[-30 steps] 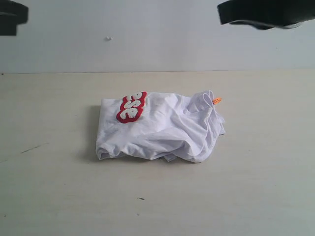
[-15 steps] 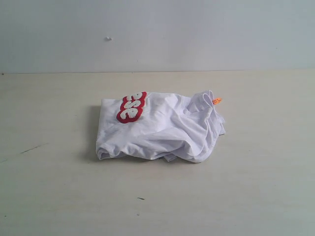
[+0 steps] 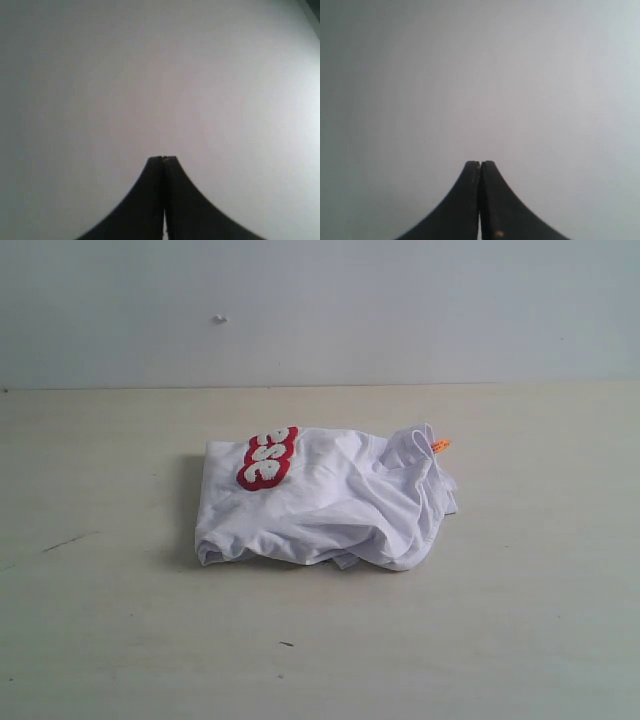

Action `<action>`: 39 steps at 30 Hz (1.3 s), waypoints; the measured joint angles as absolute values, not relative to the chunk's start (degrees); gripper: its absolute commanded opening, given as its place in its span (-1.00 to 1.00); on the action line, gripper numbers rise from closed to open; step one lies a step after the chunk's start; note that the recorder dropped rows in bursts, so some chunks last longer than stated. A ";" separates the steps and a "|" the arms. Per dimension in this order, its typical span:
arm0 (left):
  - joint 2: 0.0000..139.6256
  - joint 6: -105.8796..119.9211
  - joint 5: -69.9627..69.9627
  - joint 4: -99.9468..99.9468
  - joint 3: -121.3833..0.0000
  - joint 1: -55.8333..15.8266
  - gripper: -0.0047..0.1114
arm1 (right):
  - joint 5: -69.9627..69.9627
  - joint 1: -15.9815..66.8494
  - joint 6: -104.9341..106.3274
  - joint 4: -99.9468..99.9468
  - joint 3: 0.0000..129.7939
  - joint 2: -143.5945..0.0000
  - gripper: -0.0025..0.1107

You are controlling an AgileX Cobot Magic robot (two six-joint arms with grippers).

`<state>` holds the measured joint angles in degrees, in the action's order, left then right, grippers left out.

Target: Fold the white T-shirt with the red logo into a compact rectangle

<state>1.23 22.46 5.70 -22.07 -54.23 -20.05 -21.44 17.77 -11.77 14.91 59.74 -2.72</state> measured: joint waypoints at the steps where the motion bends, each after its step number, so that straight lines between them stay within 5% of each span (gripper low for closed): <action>1: 0.51 22.46 4.60 -21.96 -54.23 -20.05 -0.92 | -20.71 17.77 -11.77 15.00 59.74 -1.56 -0.96; 32: -0.06 22.46 4.76 -21.84 -56.06 -20.05 -0.92 | -19.53 17.77 -12.13 15.14 60.24 0.09 -0.96; 39: -0.06 22.46 4.76 -5.05 -56.06 -17.14 -0.92 | -19.63 17.77 -12.13 15.14 60.24 0.09 -0.96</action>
